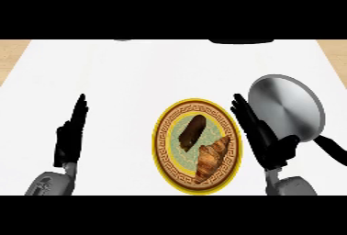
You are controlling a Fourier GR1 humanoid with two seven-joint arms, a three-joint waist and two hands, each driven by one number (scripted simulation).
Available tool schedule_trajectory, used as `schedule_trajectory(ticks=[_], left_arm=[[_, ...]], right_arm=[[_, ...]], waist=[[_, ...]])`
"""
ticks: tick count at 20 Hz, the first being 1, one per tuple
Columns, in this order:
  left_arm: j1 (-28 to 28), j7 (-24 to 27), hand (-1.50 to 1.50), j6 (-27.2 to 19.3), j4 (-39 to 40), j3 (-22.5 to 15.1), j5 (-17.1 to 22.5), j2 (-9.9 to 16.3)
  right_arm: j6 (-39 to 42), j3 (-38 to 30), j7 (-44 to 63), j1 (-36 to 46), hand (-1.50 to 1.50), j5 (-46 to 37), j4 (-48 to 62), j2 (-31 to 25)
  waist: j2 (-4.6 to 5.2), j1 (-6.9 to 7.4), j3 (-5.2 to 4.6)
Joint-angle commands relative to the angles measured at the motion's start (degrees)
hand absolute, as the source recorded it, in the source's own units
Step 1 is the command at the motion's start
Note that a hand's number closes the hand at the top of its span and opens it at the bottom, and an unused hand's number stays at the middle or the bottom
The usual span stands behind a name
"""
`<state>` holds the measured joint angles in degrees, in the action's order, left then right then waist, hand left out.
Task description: Pick the sweet potato from the plate and place it in the pan
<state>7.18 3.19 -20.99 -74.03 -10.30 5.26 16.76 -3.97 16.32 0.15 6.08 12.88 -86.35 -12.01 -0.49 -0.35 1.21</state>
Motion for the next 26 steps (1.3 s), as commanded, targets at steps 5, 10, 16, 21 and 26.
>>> schedule_trajectory(ticks=[5, 10, 16, 21, 26], left_arm=[[1.3, 5.2, 0.00, 6.6, -9.1, -4.3, 1.9, -3.1], [-1.8, 4.5, 0.00, 9.1, -10.8, -5.7, 4.9, -4.8], [-1.3, 4.3, 0.00, 9.1, -12.1, -5.3, 4.9, -5.4], [-1.5, 4.9, 0.00, 7.4, -11.9, -7.9, 2.1, -8.0], [-0.6, 5.7, 0.00, 11.4, -11.7, -5.1, 4.4, -5.1]], right_arm=[[-13.7, -1.8, 13.3, 17.1, 1.50, -11.4, -1.4, 1.1], [-27.3, 1.7, 25.3, 9.9, -1.50, -29.5, -4.7, -4.4], [-20.1, 12.6, 47.1, 7.8, -1.50, -45.4, -20.1, -9.3], [-3.7, 12.4, 62.1, 18.6, -1.50, -44.7, -22.8, -10.0], [6.2, 12.5, 68.5, 28.0, -1.50, -38.9, -13.2, -4.9]], waist=[[0.17, 1.43, -1.43], [-0.87, -1.51, -1.64], [-0.28, -1.32, -1.46], [0.24, 0.05, -1.34], [0.63, 1.38, -1.35]])
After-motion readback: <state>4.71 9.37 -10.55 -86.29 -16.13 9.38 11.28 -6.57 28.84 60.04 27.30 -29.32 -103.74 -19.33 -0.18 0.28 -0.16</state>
